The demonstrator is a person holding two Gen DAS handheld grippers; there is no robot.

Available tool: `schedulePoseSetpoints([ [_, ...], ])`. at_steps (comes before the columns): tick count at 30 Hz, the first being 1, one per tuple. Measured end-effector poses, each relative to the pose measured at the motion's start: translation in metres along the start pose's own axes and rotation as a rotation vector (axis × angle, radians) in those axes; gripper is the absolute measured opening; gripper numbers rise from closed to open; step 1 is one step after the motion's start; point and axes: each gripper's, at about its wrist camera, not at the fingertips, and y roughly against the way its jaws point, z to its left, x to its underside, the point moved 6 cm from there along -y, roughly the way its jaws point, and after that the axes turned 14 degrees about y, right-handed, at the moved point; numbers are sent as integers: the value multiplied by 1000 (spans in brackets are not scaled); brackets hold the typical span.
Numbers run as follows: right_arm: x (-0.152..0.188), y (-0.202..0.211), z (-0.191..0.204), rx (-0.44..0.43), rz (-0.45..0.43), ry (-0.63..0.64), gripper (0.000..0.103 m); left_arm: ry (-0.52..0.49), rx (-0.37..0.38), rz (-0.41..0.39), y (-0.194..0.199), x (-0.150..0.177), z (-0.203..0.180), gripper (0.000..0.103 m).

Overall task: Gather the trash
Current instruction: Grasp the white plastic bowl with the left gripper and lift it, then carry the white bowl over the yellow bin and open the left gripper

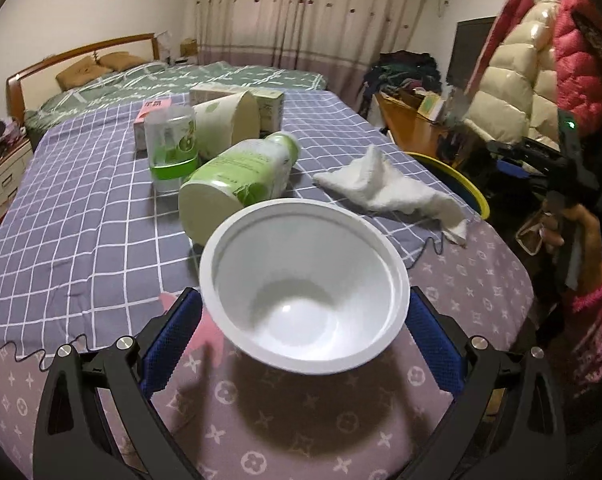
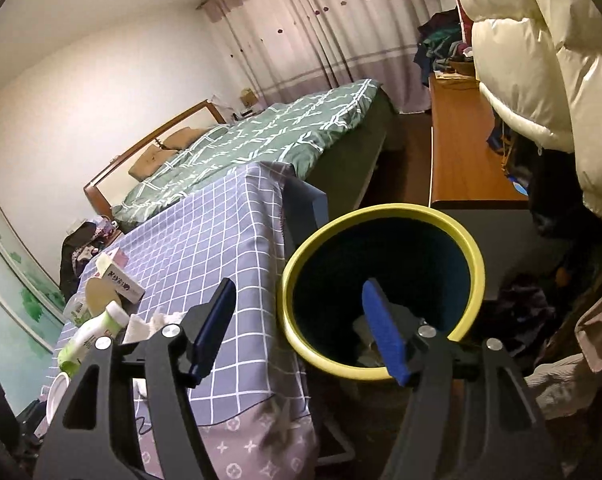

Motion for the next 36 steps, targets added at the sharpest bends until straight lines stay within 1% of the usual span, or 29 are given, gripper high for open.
schedulePoseSetpoints([
  [2, 2, -2, -1, -8, 4, -8, 63, 6, -14, -6, -3, -2, -1, 98],
  [4, 4, -4, -1, -15, 9, -14, 63, -5, -50, -6, -9, -4, -3, 98],
  [6, 6, -6, -3, -23, 13, -24, 63, -12, -65, -4, -13, -6, -5, 98],
  [7, 7, -6, -3, -26, 14, -27, 63, -12, -61, -4, -14, -7, -7, 97],
  [10, 9, -8, -4, -34, 18, -35, 63, -30, -70, -6, -16, -11, -11, 87],
  [18, 10, -2, -3, -68, 1, -52, 63, -50, -58, 1, -11, -12, -22, 87],
  [23, 10, 8, -5, -70, -20, -54, 63, -79, -48, -1, -3, -12, -34, 87],
  [30, 14, 26, -16, -38, -51, -58, 63, -133, -3, 3, -8, -28, -70, 87],
  [35, 20, 37, -31, 12, -62, -60, 63, -204, 51, 5, -27, -48, -114, 87],
  [36, 21, 38, -35, 24, -63, -60, 63, -228, 66, 7, -35, -54, -129, 87],
])
